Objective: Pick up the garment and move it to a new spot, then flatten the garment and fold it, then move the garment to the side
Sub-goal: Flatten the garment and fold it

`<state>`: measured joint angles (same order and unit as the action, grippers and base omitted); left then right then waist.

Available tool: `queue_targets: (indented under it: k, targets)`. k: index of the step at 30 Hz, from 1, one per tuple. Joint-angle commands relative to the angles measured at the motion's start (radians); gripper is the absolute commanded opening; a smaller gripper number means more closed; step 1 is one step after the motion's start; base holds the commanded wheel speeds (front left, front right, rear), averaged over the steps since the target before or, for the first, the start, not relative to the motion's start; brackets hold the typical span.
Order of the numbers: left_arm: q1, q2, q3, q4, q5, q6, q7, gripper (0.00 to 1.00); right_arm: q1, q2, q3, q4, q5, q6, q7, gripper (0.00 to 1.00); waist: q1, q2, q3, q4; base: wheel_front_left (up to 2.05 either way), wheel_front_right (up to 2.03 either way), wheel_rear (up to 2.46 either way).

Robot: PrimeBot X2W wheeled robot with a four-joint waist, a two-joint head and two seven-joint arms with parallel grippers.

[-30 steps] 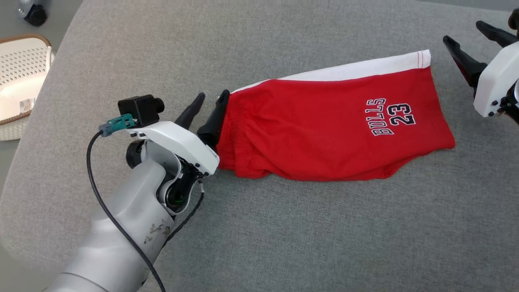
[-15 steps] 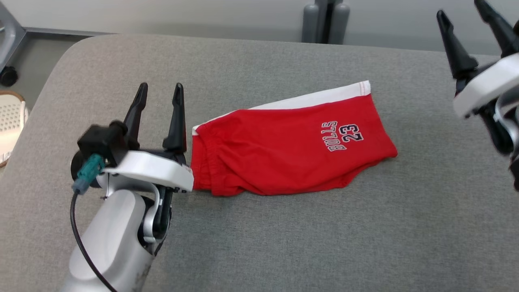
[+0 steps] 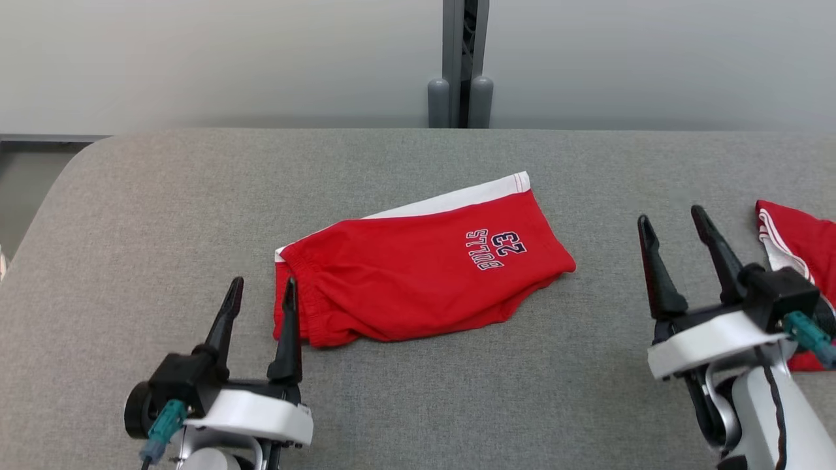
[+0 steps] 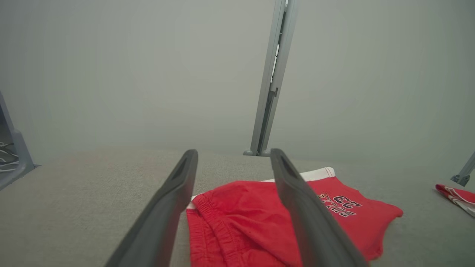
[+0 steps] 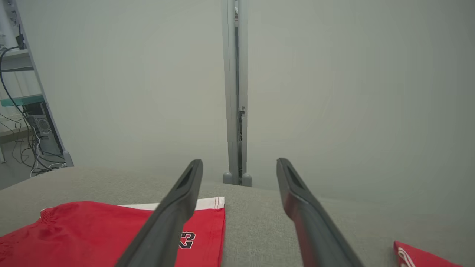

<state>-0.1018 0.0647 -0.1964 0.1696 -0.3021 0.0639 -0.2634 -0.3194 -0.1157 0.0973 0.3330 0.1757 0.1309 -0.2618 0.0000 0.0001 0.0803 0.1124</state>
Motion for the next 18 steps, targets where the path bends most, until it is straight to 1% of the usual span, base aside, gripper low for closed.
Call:
queue_targets:
  k: [1,4,7,18]
  targets:
    - [0.008,0.000,0.009,-0.004,0.008,-0.007,-0.001,1.00,0.014,0.001,-0.010,-0.006,-0.005,0.000,-0.004,1.00,0.0000,-0.0001,-0.012,-0.009,0.00,0.00,0.00]
    - [0.046,-0.006,0.029,-0.003,0.033,-0.036,-0.001,1.00,0.074,0.031,-0.036,-0.014,-0.020,0.000,-0.004,1.00,0.0000,-0.0001,-0.025,-0.018,0.00,0.00,0.00]
    - [0.068,-0.010,0.048,-0.001,0.044,-0.046,-0.001,1.00,0.105,0.045,-0.053,-0.014,-0.021,0.000,-0.004,1.00,0.0000,-0.0001,-0.031,-0.027,0.00,0.00,0.00]
    - [0.063,-0.012,0.014,-0.025,0.010,-0.028,-0.001,1.00,0.117,0.061,-0.059,0.003,-0.028,0.000,-0.005,1.00,0.0000,-0.0001,-0.032,-0.025,0.00,0.00,0.00]
